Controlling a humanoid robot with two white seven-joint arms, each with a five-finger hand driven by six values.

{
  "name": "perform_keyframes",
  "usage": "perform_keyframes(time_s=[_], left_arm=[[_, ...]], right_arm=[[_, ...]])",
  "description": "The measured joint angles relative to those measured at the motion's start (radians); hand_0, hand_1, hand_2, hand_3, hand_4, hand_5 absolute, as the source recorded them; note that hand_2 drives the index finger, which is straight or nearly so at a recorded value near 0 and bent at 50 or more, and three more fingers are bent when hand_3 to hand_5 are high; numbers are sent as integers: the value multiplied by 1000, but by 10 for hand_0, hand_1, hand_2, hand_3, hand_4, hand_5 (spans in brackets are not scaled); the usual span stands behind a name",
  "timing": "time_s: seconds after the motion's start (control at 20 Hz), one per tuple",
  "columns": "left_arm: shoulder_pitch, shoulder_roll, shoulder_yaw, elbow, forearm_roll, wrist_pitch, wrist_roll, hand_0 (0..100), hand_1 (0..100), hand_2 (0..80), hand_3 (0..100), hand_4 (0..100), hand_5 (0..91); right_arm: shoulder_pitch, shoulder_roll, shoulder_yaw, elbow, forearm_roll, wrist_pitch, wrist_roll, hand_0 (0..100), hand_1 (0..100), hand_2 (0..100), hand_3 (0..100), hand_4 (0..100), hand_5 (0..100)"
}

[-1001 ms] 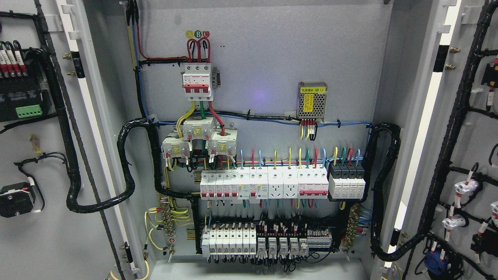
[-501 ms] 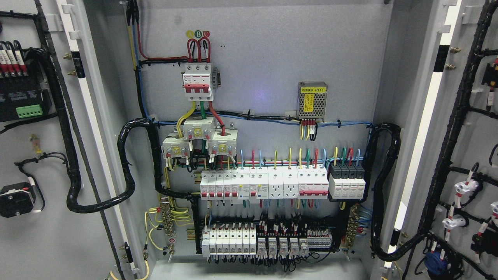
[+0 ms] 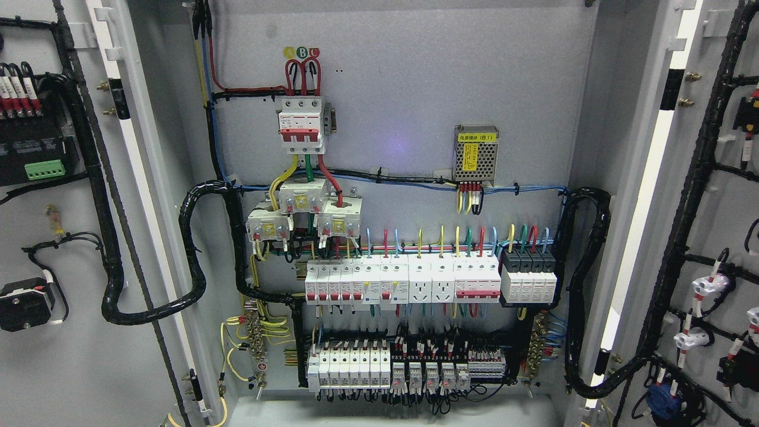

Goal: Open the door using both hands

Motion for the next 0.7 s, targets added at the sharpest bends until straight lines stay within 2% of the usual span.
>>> perform_keyframes(time_s=[0.2, 0.35, 0.55, 0.7], left_arm=[[0, -8, 4, 47, -2, 105, 2, 120, 556, 0, 0, 0, 0], [1, -12, 14, 72, -5, 139, 3, 120, 556, 0, 0, 0, 0], [1, -16, 26, 96, -6, 155, 5, 120, 556, 0, 0, 0, 0], [1, -18, 32, 110, -8, 158, 2, 120, 556, 0, 0, 0, 0]], right_arm=[[-34, 21, -10, 92, 18, 102, -105, 56, 142, 0, 0, 0, 0], [-54, 33, -17, 143, 60, 171, -166, 56, 142, 0, 0, 0, 0], [-71, 44, -24, 150, 127, 244, -230, 56, 142, 0, 0, 0, 0], [-81, 51, -28, 162, 182, 272, -262, 56, 142, 0, 0, 0, 0]])
